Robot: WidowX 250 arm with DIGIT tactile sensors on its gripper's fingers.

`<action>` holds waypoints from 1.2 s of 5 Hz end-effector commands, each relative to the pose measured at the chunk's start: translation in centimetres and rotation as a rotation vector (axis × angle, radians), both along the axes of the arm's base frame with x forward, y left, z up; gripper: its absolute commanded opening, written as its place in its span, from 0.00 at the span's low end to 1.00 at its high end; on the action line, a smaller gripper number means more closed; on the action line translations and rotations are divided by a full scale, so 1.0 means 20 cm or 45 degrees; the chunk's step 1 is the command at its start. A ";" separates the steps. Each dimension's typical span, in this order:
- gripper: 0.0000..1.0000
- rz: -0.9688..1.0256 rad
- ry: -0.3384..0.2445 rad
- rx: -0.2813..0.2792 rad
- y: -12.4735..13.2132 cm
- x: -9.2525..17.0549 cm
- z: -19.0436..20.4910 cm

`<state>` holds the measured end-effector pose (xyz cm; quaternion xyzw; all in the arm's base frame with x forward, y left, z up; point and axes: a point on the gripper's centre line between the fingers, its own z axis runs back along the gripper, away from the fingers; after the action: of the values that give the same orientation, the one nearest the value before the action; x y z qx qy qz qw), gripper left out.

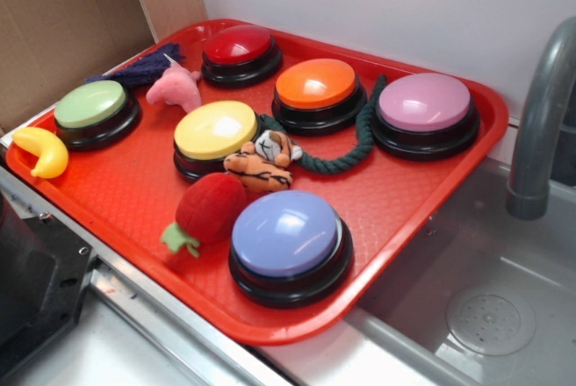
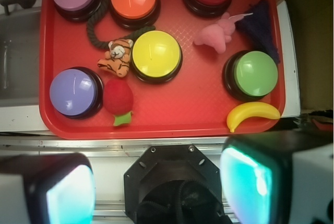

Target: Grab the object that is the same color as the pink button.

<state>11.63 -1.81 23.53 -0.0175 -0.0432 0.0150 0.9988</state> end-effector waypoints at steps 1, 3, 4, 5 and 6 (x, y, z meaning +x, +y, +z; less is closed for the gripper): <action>1.00 0.000 0.000 0.000 0.00 0.00 0.00; 1.00 0.350 -0.066 -0.018 0.26 0.23 -0.20; 1.00 0.466 -0.030 -0.024 0.40 0.35 -0.32; 1.00 0.598 -0.057 0.004 0.51 0.48 -0.48; 1.00 0.713 -0.093 0.040 0.60 0.55 -0.64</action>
<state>22.65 9.01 9.60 0.0044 -0.0589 0.2795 0.9583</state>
